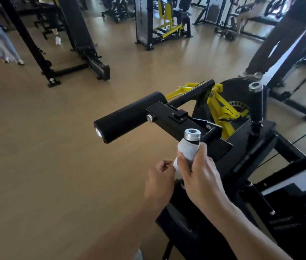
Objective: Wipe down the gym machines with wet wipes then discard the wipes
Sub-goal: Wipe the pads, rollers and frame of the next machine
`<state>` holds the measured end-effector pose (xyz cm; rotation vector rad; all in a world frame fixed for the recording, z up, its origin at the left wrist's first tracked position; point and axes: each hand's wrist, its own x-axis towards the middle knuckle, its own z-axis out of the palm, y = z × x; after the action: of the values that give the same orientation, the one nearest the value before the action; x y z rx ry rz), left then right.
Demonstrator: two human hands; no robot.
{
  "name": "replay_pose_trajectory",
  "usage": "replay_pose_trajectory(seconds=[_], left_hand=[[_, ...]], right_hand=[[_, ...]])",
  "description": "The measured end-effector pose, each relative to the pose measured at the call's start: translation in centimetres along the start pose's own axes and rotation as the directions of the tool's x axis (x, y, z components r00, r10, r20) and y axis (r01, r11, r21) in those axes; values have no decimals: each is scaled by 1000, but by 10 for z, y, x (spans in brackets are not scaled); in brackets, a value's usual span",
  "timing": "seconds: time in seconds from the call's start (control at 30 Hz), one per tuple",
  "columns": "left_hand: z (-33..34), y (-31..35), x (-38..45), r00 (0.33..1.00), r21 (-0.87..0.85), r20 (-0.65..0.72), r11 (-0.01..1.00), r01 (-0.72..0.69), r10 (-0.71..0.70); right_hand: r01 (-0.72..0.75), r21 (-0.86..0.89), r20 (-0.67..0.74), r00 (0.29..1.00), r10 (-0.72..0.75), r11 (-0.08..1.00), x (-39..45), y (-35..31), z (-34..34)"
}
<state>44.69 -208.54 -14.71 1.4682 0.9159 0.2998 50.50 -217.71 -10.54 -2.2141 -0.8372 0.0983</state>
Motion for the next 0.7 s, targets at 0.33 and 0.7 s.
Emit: replay_pose_trajectory(seconds=[0.33,0.7], left_hand=[[27,-10,-10,964,-59,-267,998,-27,11],[27,-12,-14,965,-91,-259,993,-74,48]], right_hand=[[-67,164,24,998,64,984,27,-5,-9],[-62,198,100,994,43,978,15,3,-8]])
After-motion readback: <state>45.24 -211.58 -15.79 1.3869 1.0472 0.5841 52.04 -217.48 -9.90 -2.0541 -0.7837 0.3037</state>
